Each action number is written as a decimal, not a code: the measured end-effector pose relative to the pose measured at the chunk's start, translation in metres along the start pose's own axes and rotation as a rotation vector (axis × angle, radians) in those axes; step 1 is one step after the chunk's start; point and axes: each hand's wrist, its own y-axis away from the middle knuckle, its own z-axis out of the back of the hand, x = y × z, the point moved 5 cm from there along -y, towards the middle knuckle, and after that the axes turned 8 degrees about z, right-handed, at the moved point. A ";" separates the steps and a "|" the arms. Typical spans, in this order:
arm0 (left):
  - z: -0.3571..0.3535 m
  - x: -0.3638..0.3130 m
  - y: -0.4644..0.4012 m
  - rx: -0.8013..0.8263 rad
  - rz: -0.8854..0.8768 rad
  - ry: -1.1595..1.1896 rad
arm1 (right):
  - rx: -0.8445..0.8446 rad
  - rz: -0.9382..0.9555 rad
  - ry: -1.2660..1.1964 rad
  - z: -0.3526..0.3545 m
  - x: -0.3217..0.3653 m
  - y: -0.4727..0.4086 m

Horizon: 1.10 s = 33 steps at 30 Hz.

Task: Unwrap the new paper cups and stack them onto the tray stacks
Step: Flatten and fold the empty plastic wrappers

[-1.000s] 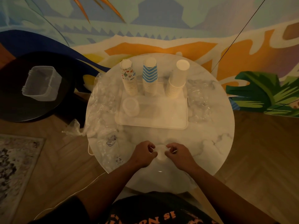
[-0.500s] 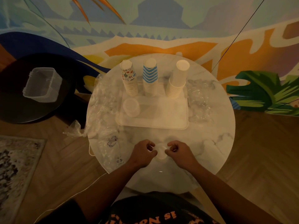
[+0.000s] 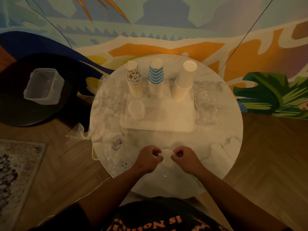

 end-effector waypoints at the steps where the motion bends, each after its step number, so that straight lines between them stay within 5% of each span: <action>1: 0.000 -0.001 0.001 0.002 0.002 0.008 | 0.003 0.000 0.001 0.000 0.000 0.000; 20: 0.054 -0.027 0.008 -0.020 -0.032 0.366 | 0.107 0.053 -0.411 0.019 0.061 -0.013; 33: 0.124 -0.035 -0.012 -0.166 -0.014 0.552 | -0.033 0.217 -0.422 0.011 0.143 -0.065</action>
